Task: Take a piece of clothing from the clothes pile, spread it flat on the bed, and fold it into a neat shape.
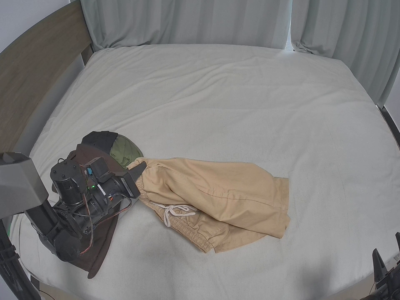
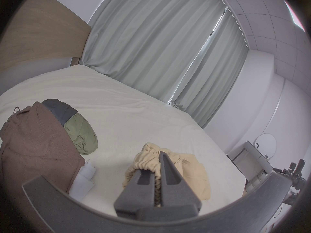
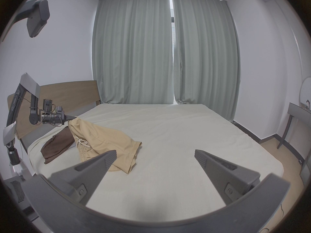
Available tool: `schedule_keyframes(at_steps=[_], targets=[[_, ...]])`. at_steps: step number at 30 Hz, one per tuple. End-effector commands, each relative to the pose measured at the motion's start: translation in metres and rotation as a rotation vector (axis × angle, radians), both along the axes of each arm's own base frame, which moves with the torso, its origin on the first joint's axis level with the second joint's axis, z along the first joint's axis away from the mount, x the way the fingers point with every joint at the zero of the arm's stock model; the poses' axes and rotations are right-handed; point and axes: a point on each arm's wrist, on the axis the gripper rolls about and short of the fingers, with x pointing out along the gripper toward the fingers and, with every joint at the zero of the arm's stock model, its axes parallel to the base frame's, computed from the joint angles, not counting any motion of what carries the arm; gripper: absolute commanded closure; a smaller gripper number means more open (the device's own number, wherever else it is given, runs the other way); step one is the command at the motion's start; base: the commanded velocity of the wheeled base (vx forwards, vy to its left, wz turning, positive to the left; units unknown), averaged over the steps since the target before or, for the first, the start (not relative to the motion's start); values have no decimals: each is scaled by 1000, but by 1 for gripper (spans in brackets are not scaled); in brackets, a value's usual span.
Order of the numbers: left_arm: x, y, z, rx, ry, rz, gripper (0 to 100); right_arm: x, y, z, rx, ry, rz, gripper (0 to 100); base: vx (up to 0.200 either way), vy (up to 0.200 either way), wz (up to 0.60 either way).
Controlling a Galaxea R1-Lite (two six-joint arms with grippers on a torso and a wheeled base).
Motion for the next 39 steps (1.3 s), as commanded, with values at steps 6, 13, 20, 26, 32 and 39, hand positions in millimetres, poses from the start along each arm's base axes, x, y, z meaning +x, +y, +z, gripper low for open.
schedule_keyframes(at_steps=[6, 13, 20, 26, 32, 39], targets=[[0, 2, -9, 14, 33, 5, 100, 0, 0, -5, 0, -2, 1, 0, 0, 0, 0], [3, 6, -11, 17, 37, 22, 100, 0, 0, 0, -17, -39, 22, 0, 0, 0, 0], [4, 6, -8, 11, 23, 23, 100, 4, 0, 47, -15, -134, 53, 0, 0, 0, 0], [4, 4, -9, 12, 27, 17, 100, 18, 3, 61, 164, -4, 228, 0, 0, 0, 0], [5, 5, -3, 2, 3, 22, 100, 42, 8, 88, 293, 119, 371, 0, 0, 0, 0], [7, 5, -2, 0, -3, 22, 100, 79, 15, 106, 296, 255, 411, 0, 0, 0, 0]])
